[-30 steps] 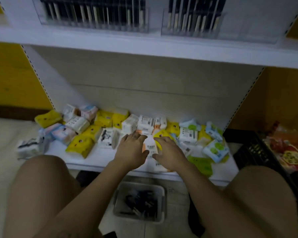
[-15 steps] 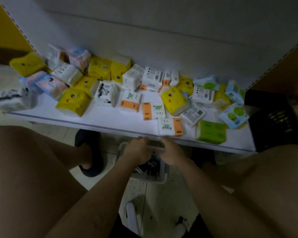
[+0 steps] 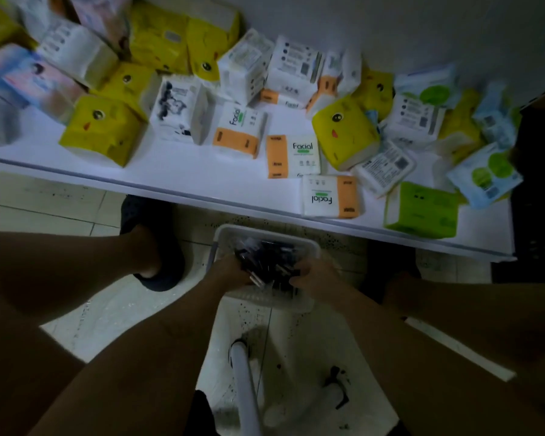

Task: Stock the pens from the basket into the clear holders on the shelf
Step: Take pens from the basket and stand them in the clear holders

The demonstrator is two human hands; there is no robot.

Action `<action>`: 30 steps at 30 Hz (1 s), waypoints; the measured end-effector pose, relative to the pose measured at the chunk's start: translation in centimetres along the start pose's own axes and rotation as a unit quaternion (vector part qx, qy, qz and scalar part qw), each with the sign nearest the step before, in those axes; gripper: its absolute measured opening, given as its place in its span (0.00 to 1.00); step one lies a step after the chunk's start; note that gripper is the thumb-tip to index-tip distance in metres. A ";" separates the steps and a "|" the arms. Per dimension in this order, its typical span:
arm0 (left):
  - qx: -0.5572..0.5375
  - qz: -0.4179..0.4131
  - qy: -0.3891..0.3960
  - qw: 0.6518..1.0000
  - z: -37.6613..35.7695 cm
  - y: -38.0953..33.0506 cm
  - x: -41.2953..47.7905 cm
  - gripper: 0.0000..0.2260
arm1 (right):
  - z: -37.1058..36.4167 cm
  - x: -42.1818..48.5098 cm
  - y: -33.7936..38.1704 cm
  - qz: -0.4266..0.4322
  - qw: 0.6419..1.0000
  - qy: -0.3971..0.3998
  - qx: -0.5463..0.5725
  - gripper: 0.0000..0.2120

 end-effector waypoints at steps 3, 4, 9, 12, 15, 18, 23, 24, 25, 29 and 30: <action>-0.051 0.025 -0.005 0.998 -0.9 0.1 1.3 0.14 | -0.4 0.4 0.3 0.001 1.000 0.002 0.011 0.16; -0.076 0.030 -0.003 0.997 -1.4 -0.4 1.7 0.13 | -0.4 0.6 0.4 0.001 1.000 0.003 0.010 0.16; -0.161 0.049 -0.008 0.986 -4.0 -2.1 3.6 0.20 | -0.5 1.0 -0.1 0.002 0.998 -0.002 0.063 0.16; -0.232 0.058 -0.036 0.970 -4.0 -1.3 4.2 0.16 | -0.3 0.8 -0.7 0.002 0.994 -0.018 0.106 0.16; -0.310 0.075 -0.020 0.948 -4.2 -0.2 3.5 0.13 | -0.5 0.4 -0.8 0.003 0.993 -0.021 0.114 0.16; -0.375 0.090 0.013 0.923 -4.9 0.1 3.1 0.15 | -0.7 0.0 -0.9 0.004 0.992 -0.025 0.124 0.16; -0.488 0.088 0.034 0.868 -5.7 -0.3 3.0 0.11 | -1.2 -0.2 -1.3 -0.003 0.991 -0.021 0.134 0.16; -0.503 0.089 0.032 0.859 -5.8 -0.4 2.9 0.09 | -1.3 -0.1 -1.3 -0.003 0.990 -0.021 0.138 0.16; -0.516 0.087 0.030 0.852 -5.9 -0.4 2.9 0.09 | -1.5 -0.1 -1.2 -0.003 0.990 -0.019 0.141 0.16; -0.559 0.078 0.011 0.825 -6.0 -0.1 2.9 0.03 | -1.9 0.5 -0.8 -0.004 0.990 -0.018 0.138 0.16; -0.566 0.074 0.003 0.821 -6.1 -0.1 2.9 0.03 | -2.0 0.7 -0.6 0.001 0.991 -0.018 0.136 0.15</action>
Point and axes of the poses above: each hand's wrist, its own x-axis towards the middle knuckle, its own z-axis out of the back of the hand, y = z × x, the point moved 9 cm from there along x, towards the middle knuckle, and after that the axes turned 12 degrees about y, right-handed, at the moved point
